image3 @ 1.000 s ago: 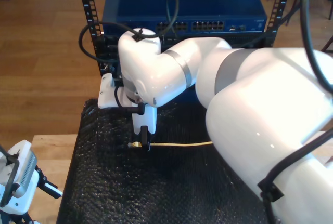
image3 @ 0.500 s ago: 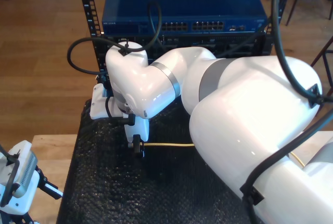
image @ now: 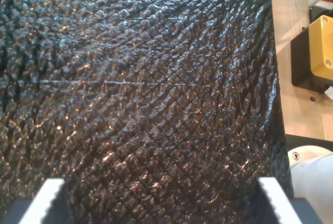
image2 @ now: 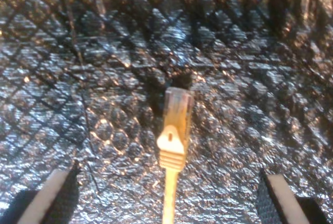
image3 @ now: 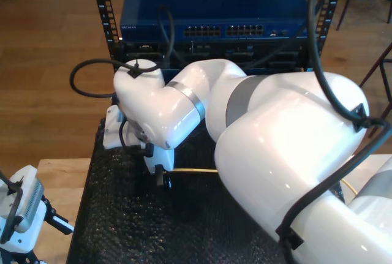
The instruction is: Grab the cable and plug it in
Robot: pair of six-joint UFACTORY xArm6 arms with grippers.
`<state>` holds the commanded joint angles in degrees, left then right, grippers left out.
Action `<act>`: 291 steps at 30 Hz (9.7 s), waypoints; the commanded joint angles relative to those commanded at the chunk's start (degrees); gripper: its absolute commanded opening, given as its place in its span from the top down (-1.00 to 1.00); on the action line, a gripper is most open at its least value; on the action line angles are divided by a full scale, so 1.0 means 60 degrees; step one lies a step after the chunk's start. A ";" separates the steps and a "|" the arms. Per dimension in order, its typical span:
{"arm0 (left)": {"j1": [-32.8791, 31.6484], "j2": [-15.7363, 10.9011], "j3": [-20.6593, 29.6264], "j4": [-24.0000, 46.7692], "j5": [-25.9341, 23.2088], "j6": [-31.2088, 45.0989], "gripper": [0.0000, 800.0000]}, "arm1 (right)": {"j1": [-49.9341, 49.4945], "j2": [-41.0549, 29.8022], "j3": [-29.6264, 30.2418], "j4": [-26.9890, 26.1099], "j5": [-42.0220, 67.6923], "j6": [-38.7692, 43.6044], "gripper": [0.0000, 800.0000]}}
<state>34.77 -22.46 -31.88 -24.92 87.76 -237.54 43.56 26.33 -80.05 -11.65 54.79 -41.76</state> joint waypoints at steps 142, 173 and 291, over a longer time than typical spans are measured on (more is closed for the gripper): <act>0.0000 0.0015 -0.0147 0.0000 0.0117 0.0000 -1.00 | 0.0249 0.0015 0.0147 -0.0557 -0.0132 0.0029 0.42; 0.0000 0.0015 -0.0147 -0.0015 0.0117 0.0000 -1.00 | -0.0176 -0.0586 0.0190 -0.0440 -0.0103 0.0015 0.99; -0.5626 0.1099 -0.4498 -0.4718 0.0117 -0.3516 -1.00 | -0.4923 -0.8308 0.2886 0.6125 0.3634 -0.4952 0.99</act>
<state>1.01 -15.87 -58.87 -53.23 88.46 -258.64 14.02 -23.52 -62.74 25.10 76.59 -71.47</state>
